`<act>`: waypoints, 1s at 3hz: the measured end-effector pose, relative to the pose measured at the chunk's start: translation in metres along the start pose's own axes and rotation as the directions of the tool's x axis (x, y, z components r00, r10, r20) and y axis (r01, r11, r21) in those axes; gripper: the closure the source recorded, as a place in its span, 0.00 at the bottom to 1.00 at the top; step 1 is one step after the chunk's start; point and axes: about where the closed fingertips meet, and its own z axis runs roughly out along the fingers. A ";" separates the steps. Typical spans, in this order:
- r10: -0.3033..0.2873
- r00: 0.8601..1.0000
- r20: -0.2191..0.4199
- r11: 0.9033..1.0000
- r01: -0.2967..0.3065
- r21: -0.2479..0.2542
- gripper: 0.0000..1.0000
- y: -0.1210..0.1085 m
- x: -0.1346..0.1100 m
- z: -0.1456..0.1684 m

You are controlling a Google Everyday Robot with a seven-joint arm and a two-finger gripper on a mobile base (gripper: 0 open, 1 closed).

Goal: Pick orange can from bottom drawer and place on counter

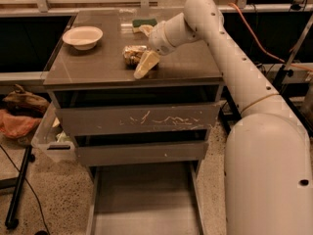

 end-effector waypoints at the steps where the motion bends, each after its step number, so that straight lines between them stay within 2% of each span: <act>1: 0.000 1.000 0.000 1.000 0.000 0.000 0.00 0.000 0.000 0.000; 2: -0.011 1.000 -0.022 1.000 0.011 0.001 0.00 -0.003 -0.011 -0.012; 3: -0.031 0.997 -0.073 0.997 0.036 0.069 0.00 -0.011 -0.036 -0.059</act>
Offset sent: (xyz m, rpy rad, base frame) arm -0.0081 -0.0136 0.0481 -0.0588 -0.0264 -0.0185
